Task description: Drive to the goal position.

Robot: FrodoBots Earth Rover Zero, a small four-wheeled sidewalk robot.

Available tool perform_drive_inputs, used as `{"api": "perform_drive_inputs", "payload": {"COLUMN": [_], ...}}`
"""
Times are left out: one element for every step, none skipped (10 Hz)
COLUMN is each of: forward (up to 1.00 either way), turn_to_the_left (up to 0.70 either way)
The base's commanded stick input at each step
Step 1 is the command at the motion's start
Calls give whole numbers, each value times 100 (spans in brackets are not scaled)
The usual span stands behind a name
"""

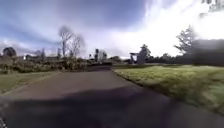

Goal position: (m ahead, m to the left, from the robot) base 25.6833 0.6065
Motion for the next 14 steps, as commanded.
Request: {"api": "perform_drive_inputs", "payload": {"forward": [85, 85, 85, 85, 85, 85, 85, 85, 85, 85, 85, 85, 85, 85], "turn_to_the_left": [0, 0, 0, 0, 0, 0, 0, 0, 33, 25, 18, 0, 0, 0]}}
